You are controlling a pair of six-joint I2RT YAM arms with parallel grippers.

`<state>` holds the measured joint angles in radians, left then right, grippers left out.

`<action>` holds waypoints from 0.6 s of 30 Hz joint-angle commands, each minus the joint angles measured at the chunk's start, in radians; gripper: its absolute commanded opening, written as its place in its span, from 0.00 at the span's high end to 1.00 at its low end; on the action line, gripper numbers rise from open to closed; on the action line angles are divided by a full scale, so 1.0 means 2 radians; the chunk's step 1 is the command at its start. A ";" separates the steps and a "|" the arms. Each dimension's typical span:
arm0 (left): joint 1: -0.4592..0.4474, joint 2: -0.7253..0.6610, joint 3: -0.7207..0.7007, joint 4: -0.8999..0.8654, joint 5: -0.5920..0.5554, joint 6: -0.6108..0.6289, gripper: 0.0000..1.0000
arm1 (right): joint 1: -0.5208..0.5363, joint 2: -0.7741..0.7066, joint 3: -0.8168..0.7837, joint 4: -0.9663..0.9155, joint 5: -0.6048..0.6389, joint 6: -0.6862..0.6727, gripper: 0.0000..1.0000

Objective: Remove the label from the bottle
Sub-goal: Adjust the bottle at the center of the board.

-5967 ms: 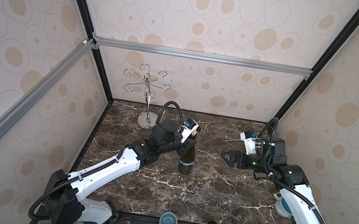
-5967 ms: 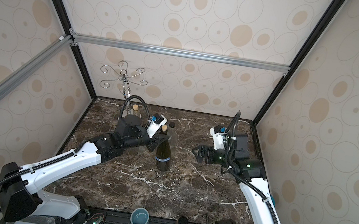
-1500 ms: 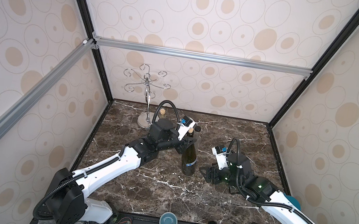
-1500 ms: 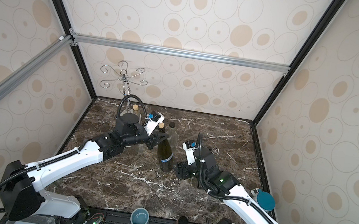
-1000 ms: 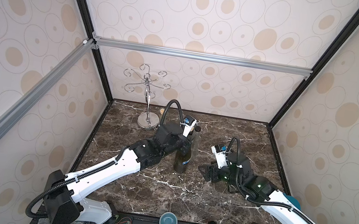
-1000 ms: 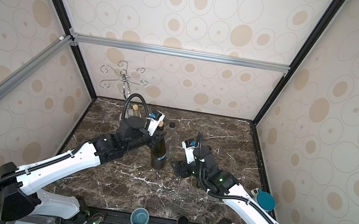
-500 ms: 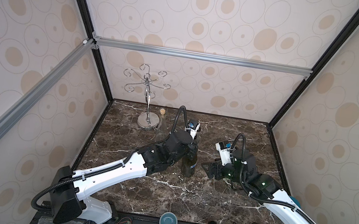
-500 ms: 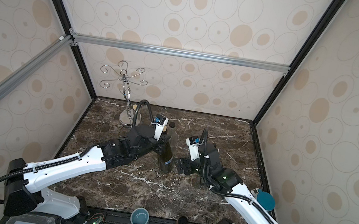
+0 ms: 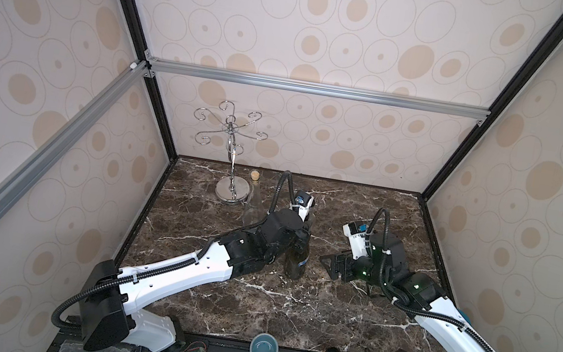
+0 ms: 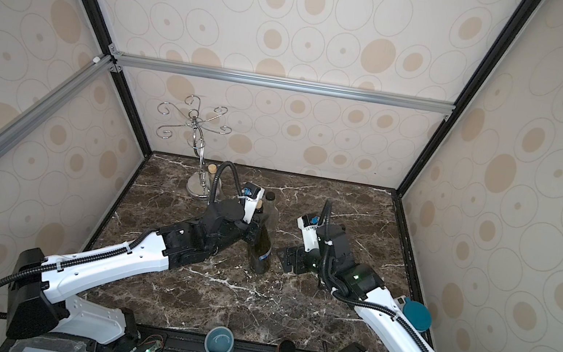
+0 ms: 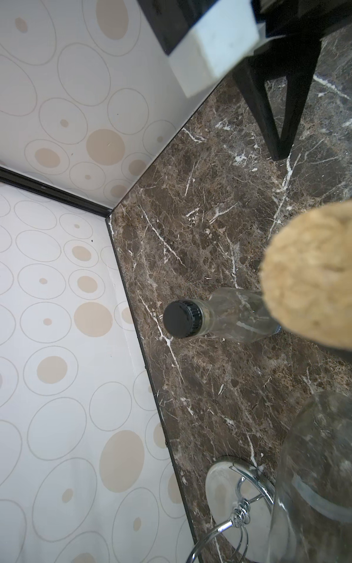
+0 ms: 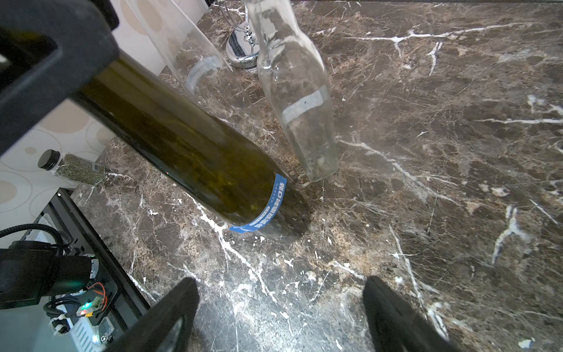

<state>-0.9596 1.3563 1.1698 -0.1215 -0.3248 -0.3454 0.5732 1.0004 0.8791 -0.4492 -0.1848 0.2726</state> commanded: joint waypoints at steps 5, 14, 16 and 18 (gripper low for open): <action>-0.006 -0.009 0.003 0.062 -0.006 0.001 0.47 | -0.008 -0.014 0.011 -0.021 0.001 -0.006 0.10; -0.005 -0.049 -0.017 0.074 0.046 0.066 0.10 | -0.040 -0.040 0.016 -0.061 -0.010 -0.016 0.09; -0.004 -0.070 -0.035 0.080 0.060 0.094 0.04 | -0.045 -0.044 0.018 -0.076 -0.014 -0.017 0.09; 0.004 -0.090 -0.050 0.075 0.081 0.127 0.00 | -0.049 -0.052 0.017 -0.090 -0.011 -0.024 0.09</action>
<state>-0.9623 1.2346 1.0897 0.0010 -0.2298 -0.2104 0.4850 0.9199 0.8883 -0.5591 -0.1940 0.2520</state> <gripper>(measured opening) 0.994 0.910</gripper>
